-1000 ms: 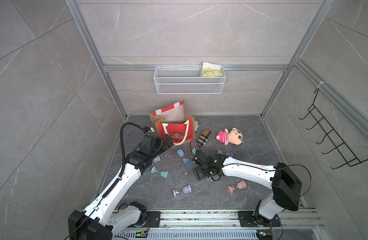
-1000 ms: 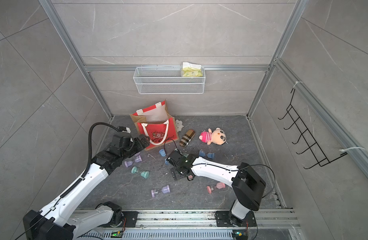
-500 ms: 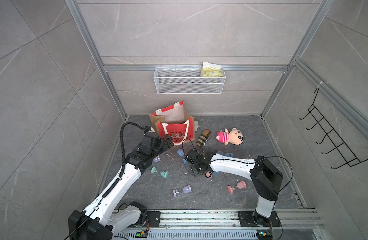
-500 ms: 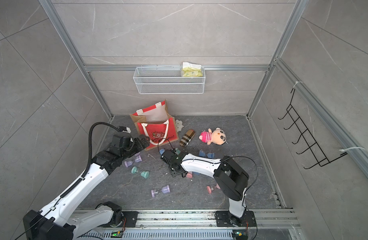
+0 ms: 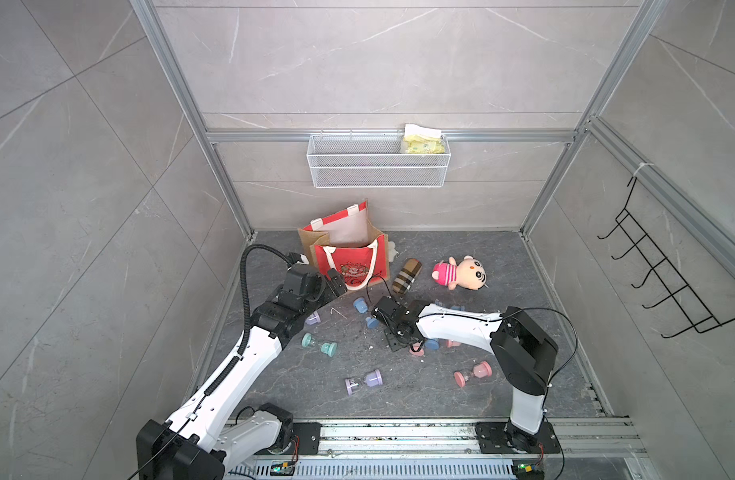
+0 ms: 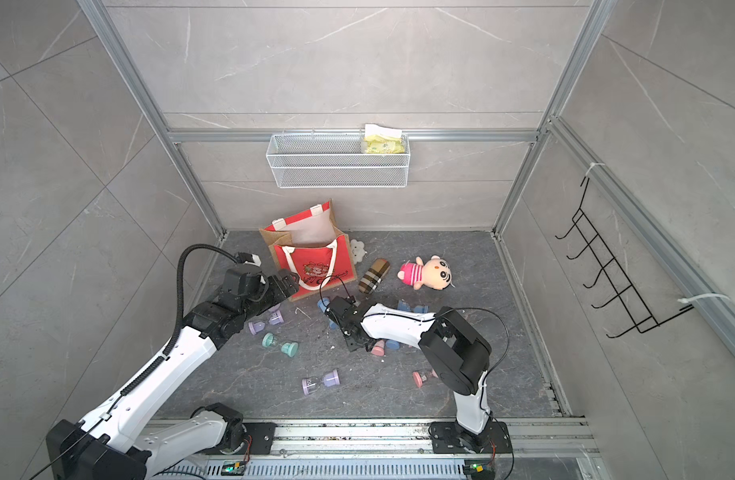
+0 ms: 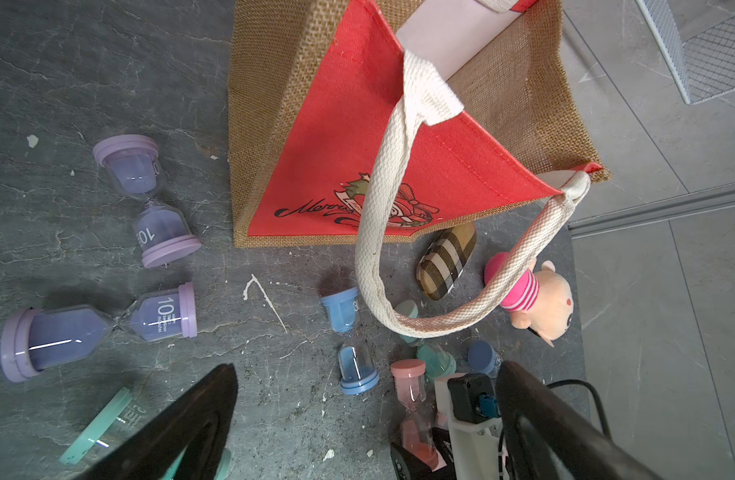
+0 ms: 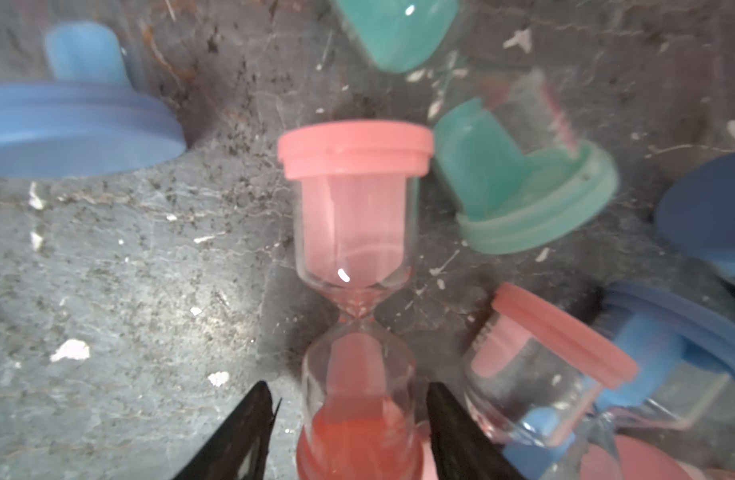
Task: Put the hourglass into the canvas bag
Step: Pick up the hourglass from the center of the board.
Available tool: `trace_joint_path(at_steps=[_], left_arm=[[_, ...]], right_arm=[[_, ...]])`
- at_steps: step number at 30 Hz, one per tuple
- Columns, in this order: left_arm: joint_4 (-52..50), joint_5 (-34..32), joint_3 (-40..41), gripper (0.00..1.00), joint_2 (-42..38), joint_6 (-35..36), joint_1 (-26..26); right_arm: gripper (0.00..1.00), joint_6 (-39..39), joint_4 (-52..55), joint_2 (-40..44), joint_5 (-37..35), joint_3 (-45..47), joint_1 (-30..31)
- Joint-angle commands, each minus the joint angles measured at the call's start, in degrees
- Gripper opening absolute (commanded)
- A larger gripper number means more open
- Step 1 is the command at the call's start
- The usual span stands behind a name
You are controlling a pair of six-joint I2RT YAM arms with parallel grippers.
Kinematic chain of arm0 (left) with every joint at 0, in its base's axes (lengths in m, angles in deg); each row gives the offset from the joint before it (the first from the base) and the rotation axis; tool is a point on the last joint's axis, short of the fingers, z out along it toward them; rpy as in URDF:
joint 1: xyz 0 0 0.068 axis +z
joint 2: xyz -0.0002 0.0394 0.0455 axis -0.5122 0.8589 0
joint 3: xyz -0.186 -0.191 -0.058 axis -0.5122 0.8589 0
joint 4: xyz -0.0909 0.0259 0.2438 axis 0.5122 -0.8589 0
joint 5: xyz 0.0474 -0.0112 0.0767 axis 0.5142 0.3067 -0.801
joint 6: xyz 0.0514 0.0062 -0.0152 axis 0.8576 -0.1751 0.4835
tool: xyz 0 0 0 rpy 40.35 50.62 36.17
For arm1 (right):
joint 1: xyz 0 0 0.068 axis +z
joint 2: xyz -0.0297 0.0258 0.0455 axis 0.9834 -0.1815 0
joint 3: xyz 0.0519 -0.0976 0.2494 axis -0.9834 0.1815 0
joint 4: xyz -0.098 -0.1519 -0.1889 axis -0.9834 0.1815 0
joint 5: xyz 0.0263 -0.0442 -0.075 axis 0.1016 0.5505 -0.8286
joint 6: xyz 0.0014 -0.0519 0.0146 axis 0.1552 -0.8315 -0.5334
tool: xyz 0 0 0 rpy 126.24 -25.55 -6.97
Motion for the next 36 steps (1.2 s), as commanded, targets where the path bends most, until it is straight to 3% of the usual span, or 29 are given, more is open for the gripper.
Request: trace_joint_path(at_steps=[1,9,18,36], left_arm=[[-0.55,-0.36,-0.26,1.00,0.01,1.48,-0.10],[-0.76,-0.06,-0.05,1.00,0.22,1.39,-0.14],[-0.93,-0.35,-0.30,1.00,0.32,1.74,-0.13],[-1.85,-1.86,-1.53,1.00,0.00,2.90,-0.14]], right_arm=[[0.60,0.00,-0.28,-1.10,1.23,0.89,0.05],[0.62,0.55,-1.32,-1.47,2.32,2.77,0.07],[0.51,1.14,-1.76,-1.15,1.95,3.99,-0.14],[0.13,0.67,-4.30,6.53,2.76,5.43,-0.16]])
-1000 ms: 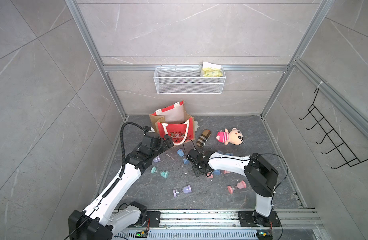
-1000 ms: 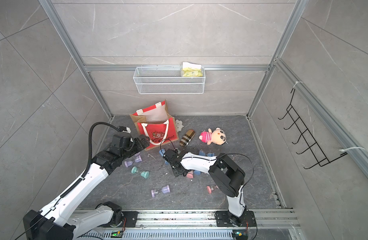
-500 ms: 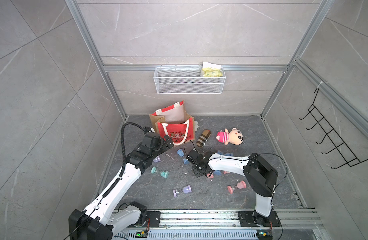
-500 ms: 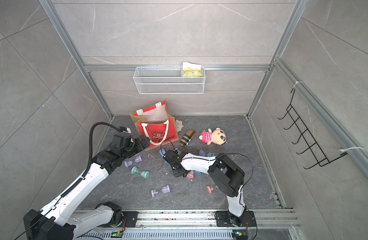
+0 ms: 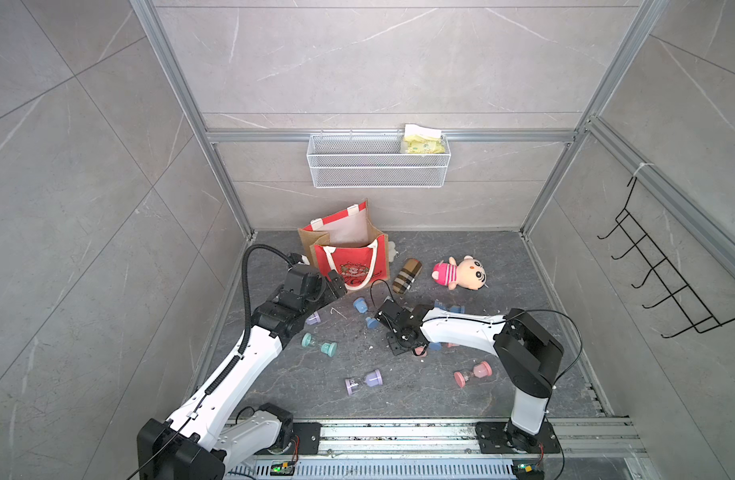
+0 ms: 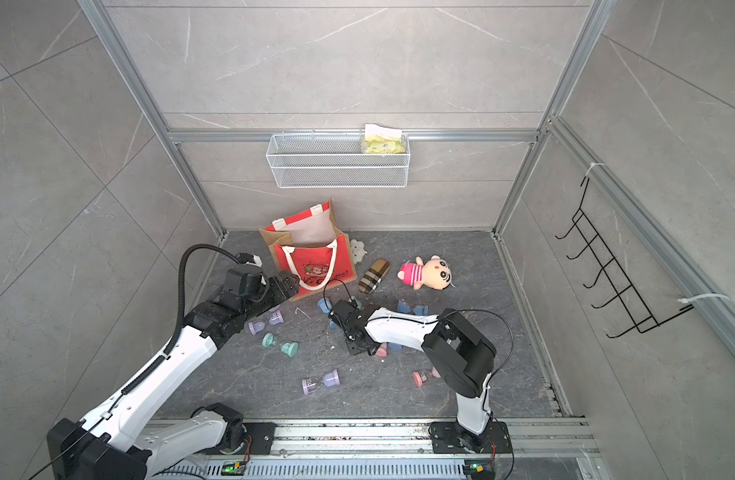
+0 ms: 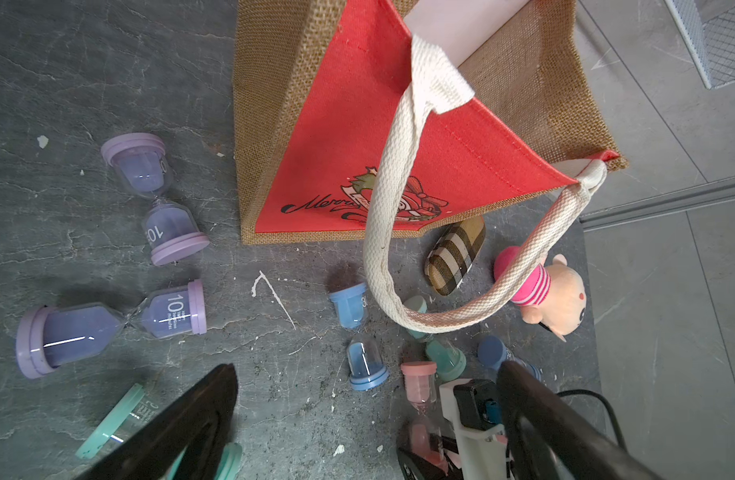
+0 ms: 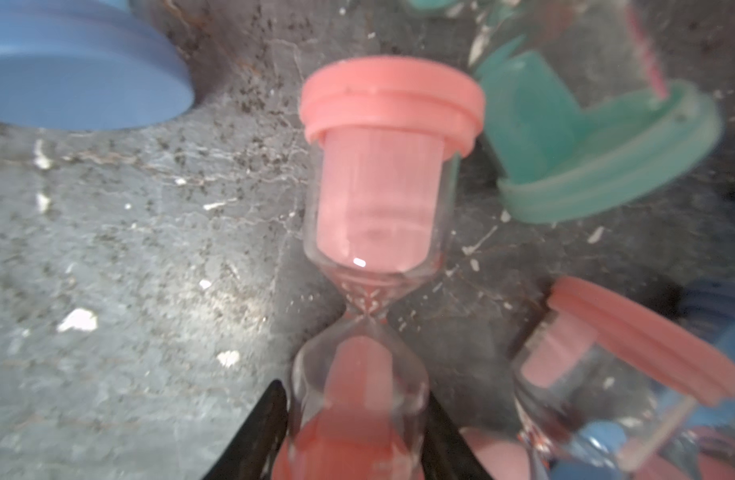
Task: Put the hourglass into the canvas bag
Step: Pick up the hourglass from the center of the board, then pick up the canvas bag from the center of the board.
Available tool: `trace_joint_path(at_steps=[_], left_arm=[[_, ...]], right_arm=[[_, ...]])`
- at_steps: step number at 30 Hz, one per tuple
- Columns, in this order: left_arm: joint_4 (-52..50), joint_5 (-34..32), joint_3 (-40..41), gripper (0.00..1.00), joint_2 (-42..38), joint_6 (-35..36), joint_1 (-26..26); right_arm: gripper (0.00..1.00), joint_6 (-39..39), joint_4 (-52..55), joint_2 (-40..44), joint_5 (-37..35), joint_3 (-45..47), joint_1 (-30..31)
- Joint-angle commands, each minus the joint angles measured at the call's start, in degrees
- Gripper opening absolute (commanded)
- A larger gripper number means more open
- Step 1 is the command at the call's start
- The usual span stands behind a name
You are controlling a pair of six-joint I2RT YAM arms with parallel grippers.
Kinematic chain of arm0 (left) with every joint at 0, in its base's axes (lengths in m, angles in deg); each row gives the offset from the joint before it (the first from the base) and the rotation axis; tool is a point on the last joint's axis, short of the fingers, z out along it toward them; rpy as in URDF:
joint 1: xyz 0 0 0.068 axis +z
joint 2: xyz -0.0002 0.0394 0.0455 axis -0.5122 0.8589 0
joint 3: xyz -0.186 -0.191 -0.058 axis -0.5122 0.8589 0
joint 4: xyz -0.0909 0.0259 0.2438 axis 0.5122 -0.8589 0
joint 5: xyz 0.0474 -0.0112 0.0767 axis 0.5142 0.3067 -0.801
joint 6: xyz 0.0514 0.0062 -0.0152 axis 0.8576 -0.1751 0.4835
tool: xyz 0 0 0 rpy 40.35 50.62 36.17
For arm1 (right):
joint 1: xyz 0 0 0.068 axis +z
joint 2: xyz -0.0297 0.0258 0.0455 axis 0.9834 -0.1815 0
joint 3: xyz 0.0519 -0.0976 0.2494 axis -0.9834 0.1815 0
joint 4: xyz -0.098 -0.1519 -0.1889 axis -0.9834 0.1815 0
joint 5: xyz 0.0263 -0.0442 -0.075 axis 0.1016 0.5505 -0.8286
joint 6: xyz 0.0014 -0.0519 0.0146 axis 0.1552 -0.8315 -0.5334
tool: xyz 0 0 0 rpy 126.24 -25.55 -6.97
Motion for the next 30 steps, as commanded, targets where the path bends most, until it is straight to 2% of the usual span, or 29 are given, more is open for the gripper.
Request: trace_joint_path(at_steps=[1,7,14,18,23,25,30], left_arm=[[-0.96,-1.80,-1.54,1.00,-0.34,1.69,-0.13],[-1.88,-2.18,-3.17,1.00,-0.65,3.28,-0.08],[-6.30,-7.79,-10.75,1.00,2.00,6.78,-0.08],[-8.00,-10.54,-16.75,1.00,6.45,10.10,0.20],[-13.63,-12.68,-28.25,1.00,15.16,14.87,1.26],[-16.89,-13.87,-33.02,1.00,19.01,16.10,2.29],[-22.67,-12.21,-44.39,1.00,28.42,19.18,6.84]], right_arm=[[0.11,0.43,-0.48,3.66,-0.33,0.92,-0.11],[0.05,0.46,0.55,7.60,-0.69,1.42,-0.14],[0.00,-0.19,3.36,15.67,-0.86,-0.57,-0.12],[0.00,-0.97,5.08,18.91,-1.29,-2.50,-0.13],[0.00,-2.53,7.32,21.63,-1.86,-6.41,-0.19],[0.00,-3.07,7.86,22.18,-2.43,-8.09,-0.11],[0.00,-4.08,8.39,22.78,-2.45,-11.92,-0.13]])
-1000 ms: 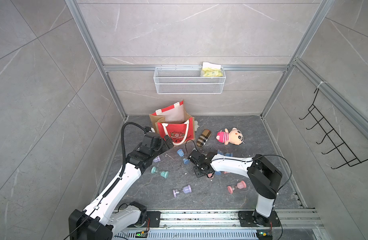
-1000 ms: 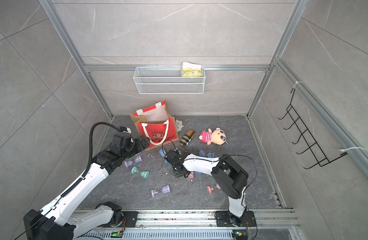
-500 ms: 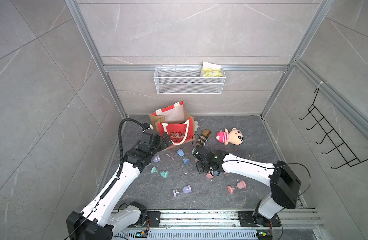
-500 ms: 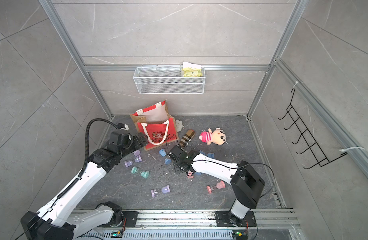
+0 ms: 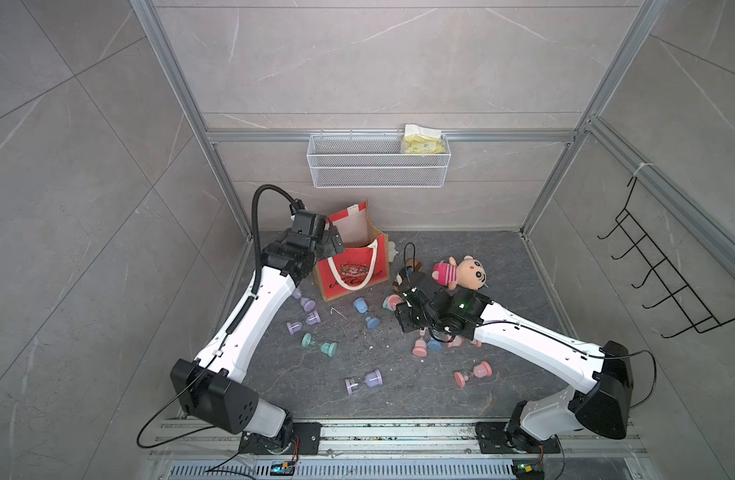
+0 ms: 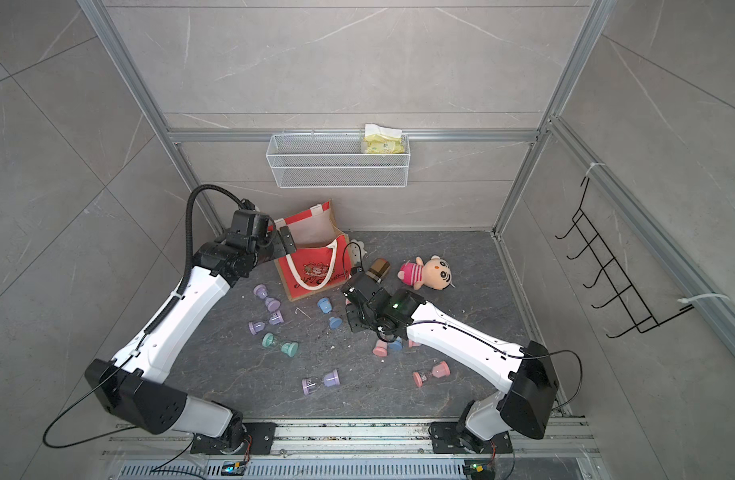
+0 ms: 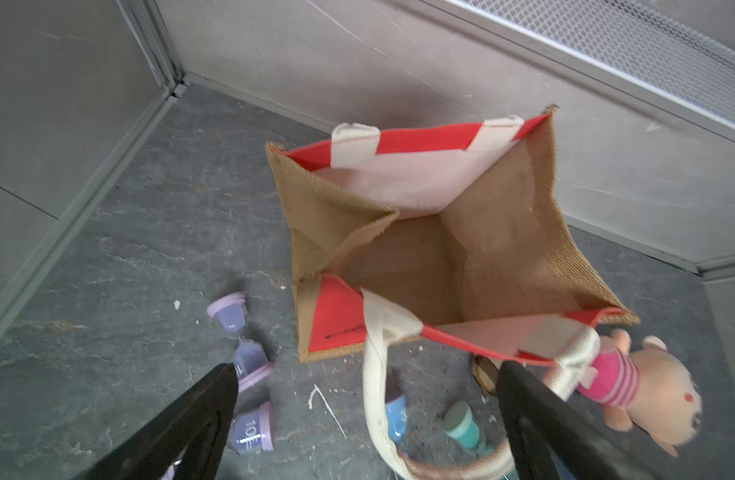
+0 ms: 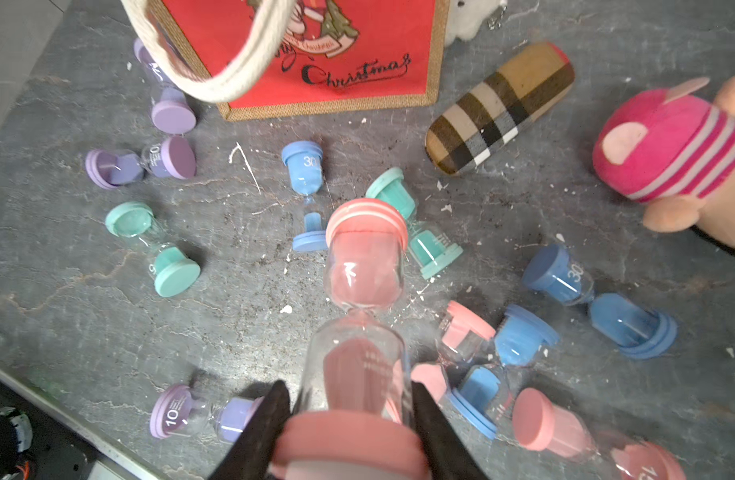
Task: Put the hourglass into the canvas bag
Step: Pick up the canvas bag from the center of the board.
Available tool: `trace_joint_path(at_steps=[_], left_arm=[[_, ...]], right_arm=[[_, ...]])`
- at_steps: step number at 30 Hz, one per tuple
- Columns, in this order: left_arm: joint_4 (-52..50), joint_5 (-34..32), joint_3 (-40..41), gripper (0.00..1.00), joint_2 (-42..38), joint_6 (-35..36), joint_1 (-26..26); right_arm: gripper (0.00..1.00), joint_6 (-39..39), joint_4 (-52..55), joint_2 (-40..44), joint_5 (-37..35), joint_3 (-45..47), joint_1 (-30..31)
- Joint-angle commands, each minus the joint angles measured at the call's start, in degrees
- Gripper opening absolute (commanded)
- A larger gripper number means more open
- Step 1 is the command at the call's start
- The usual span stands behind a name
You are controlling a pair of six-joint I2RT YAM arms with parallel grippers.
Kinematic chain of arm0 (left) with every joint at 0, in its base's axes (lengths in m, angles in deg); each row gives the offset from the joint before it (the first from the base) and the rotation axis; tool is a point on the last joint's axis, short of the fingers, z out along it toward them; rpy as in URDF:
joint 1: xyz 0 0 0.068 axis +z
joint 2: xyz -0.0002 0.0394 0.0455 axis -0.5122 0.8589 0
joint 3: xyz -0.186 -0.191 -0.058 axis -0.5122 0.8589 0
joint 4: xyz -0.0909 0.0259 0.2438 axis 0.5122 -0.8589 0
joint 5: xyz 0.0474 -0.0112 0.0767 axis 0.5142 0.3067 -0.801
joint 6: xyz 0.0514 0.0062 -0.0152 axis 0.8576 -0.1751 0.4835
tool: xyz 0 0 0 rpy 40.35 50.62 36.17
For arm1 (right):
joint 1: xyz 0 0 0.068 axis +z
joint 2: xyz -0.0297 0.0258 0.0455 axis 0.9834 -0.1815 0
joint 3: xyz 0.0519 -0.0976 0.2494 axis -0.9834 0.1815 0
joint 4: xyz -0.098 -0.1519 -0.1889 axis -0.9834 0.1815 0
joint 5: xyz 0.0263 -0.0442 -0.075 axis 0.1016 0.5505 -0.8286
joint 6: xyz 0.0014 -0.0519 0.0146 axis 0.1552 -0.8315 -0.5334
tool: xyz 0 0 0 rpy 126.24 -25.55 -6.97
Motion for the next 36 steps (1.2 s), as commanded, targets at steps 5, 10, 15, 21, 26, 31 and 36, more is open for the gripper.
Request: trace_joint_path(at_steps=[5,10,15,21,26,31,36], left_arm=[[-13.75,0.52,-20.22,0.96,15.05,6.27,4.99],[-14.34,0.82,-25.02,0.94,21.28,5.00,5.03],[-12.63,1.94,-27.59,0.93,24.44,0.05,5.44],[-9.90,5.29,-27.17,0.91,27.04,-4.13,5.41],[-9.67,6.95,-28.13,0.88,29.30,-3.38,5.41],[-8.92,8.89,-28.05,0.82,30.81,-0.61,5.40],[-11.09,7.82,-27.42,0.63,30.87,2.04,5.40]], right_arm=[[0.00,-2.27,0.93,0.98,-1.09,-6.33,-0.23],[0.00,-2.53,-0.08,1.01,-1.20,-9.01,-0.12],[0.00,-2.95,-0.20,0.75,-0.91,-10.92,-0.17],[0.00,-3.14,-0.47,1.36,-2.23,-10.60,-0.21],[0.00,-3.48,-0.46,1.71,-2.58,-10.42,-0.20],[0.00,-3.76,-0.81,1.58,-2.58,-10.39,-0.37],[0.00,-4.02,-0.76,1.63,-2.84,-10.93,-0.39]])
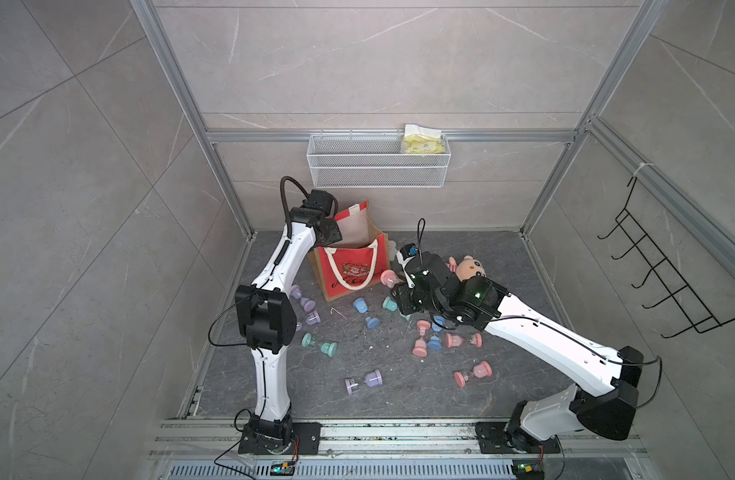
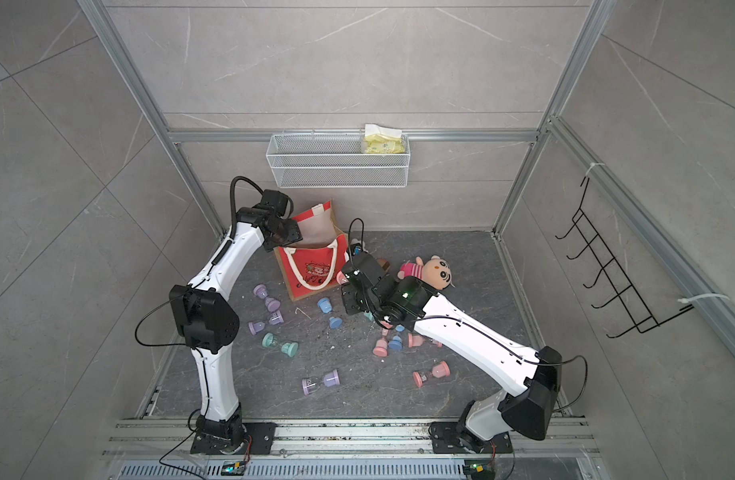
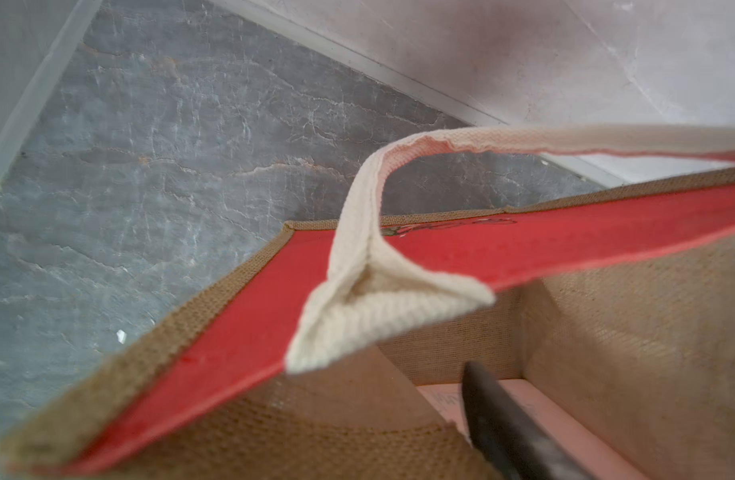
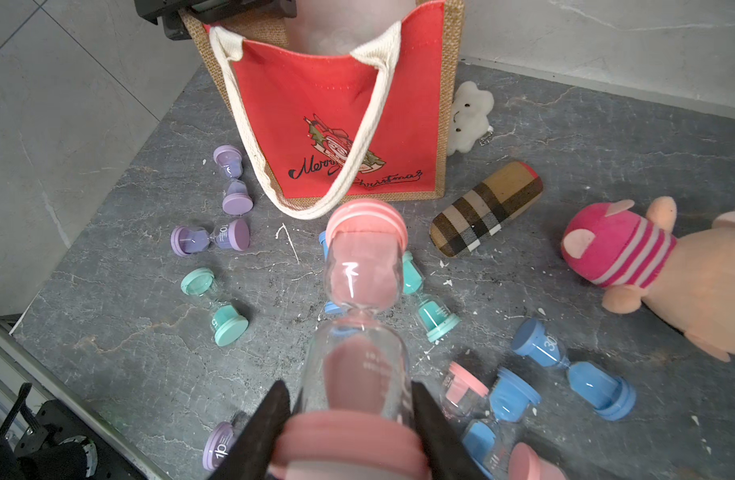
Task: Put the hourglass into the canvas bag
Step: Pick up the canvas bag from the center of the board.
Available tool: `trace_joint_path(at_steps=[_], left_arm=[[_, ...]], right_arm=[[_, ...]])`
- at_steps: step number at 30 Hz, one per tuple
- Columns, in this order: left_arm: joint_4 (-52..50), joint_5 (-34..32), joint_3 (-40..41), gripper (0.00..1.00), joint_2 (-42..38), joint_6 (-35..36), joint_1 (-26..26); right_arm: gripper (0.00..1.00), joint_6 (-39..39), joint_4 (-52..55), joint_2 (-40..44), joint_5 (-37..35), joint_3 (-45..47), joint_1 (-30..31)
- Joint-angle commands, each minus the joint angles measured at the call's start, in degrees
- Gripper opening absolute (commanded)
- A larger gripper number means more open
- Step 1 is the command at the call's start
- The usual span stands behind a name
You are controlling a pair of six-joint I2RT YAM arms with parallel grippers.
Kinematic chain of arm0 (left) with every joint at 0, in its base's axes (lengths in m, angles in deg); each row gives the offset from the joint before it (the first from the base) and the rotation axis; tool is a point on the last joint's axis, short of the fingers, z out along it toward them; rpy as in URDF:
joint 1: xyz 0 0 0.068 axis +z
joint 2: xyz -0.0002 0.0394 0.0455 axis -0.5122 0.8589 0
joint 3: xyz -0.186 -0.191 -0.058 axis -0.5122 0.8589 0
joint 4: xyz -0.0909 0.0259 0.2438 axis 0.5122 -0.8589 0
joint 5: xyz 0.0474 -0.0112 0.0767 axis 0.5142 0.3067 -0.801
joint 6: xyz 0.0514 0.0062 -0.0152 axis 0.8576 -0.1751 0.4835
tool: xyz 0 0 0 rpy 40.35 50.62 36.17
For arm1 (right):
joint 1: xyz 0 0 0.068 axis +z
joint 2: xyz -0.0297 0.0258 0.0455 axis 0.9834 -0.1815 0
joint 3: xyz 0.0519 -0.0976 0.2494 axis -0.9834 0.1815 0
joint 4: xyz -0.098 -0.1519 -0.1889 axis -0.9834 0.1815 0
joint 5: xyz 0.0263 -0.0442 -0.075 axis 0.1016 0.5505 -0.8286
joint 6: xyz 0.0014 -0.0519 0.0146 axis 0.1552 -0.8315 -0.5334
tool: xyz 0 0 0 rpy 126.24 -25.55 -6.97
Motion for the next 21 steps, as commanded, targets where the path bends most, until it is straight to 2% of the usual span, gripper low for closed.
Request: trace_joint_path(at_steps=[1,9,12,18,21], left_arm=[[-0.80,0.27,-0.50,0.59,-0.49,3.73,0.15],[3.98,0.31,6.60,0.20,-7.58,7.40,0.19],[7.25,1.78,10.10,0.10,-11.02,8.34,0.03],[12.70,4.35,18.66,0.00,-18.62,10.62,-0.40],[14.14,5.32,22.89,0.00,-22.37,12.13,-0.67]], right_arm=[[0.00,-1.37,-0.96,1.22,-1.23,-1.92,-0.28],[0.00,-1.09,-0.59,1.08,0.33,-4.14,-0.26],[0.00,-0.44,-0.03,0.38,1.31,-6.06,-0.27],[0.00,0.86,-1.09,-0.98,3.68,-9.80,-0.02],[0.00,1.22,0.22,-3.85,3.69,-13.95,-0.02]])
